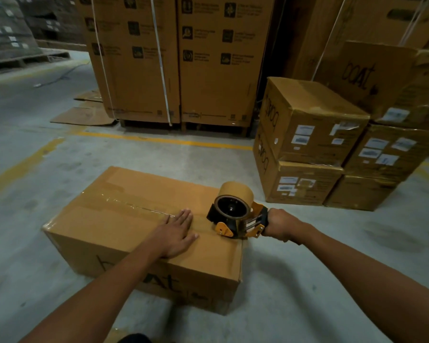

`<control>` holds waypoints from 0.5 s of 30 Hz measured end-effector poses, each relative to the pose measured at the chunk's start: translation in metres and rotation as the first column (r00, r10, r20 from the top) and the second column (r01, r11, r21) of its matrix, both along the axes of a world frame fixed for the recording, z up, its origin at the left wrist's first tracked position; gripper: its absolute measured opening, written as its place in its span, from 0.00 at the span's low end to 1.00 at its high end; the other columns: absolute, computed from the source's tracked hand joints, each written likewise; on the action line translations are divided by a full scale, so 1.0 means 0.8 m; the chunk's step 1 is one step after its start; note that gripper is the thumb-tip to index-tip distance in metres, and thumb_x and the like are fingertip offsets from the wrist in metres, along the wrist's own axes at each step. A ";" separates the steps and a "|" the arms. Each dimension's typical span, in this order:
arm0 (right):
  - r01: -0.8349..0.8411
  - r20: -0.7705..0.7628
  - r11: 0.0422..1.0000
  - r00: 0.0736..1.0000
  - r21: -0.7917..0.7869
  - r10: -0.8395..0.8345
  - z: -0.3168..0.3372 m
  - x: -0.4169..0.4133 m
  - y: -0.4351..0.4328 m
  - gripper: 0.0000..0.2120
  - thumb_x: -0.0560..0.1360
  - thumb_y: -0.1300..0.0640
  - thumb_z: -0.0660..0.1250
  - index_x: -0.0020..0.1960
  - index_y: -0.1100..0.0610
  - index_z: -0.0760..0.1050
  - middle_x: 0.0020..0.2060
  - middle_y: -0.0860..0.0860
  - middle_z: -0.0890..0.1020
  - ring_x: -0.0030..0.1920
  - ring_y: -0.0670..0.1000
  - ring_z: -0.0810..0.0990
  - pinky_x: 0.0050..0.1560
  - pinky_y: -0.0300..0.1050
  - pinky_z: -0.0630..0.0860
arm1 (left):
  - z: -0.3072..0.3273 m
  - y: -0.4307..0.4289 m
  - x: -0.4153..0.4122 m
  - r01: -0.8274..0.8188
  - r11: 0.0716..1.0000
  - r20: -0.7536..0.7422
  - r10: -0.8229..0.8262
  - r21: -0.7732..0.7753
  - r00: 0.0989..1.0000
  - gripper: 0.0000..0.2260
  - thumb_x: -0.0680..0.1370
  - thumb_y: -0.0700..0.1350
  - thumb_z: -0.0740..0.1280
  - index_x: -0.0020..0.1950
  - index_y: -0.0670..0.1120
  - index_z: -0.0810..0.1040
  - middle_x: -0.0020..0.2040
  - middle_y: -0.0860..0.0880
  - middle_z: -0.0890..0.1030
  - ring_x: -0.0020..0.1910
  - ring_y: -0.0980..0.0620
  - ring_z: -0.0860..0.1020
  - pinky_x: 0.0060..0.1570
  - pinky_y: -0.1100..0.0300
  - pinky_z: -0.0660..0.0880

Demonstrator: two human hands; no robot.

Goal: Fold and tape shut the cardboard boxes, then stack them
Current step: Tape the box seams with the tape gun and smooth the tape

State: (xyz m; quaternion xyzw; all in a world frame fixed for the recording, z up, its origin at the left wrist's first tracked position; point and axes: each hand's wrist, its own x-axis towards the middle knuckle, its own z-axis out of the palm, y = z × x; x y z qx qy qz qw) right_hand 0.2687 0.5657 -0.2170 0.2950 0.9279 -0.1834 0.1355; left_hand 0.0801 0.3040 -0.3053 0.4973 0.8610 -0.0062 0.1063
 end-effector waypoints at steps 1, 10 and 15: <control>0.000 -0.001 1.000 1.000 -0.002 0.000 -0.001 0.005 0.002 0.05 0.71 0.56 0.70 0.45 0.58 0.79 0.37 0.57 0.83 0.35 0.56 0.85 0.31 0.46 0.82 | 0.000 0.003 0.003 -0.005 1.000 -0.004 0.005 -0.012 1.000 0.38 0.78 0.68 0.36 0.81 0.46 0.39 0.81 0.49 0.38 0.80 0.53 0.39 0.76 0.46 0.40; -0.040 0.015 0.997 0.999 0.059 0.039 0.009 -0.003 -0.004 0.07 0.72 0.58 0.70 0.38 0.53 0.73 0.34 0.54 0.80 0.30 0.52 0.80 0.29 0.41 0.75 | 0.006 0.051 0.061 0.097 0.994 0.045 -0.099 0.054 0.994 0.27 0.84 0.57 0.43 0.81 0.46 0.55 0.82 0.45 0.53 0.81 0.50 0.46 0.77 0.42 0.38; -0.060 -0.020 0.998 0.998 0.032 0.061 0.003 0.007 0.011 0.06 0.71 0.57 0.71 0.39 0.53 0.74 0.34 0.54 0.80 0.32 0.52 0.82 0.34 0.45 0.82 | 0.004 0.058 0.071 0.095 0.992 0.020 -0.097 0.088 0.995 0.29 0.83 0.60 0.40 0.80 0.48 0.57 0.81 0.47 0.57 0.80 0.51 0.50 0.78 0.45 0.39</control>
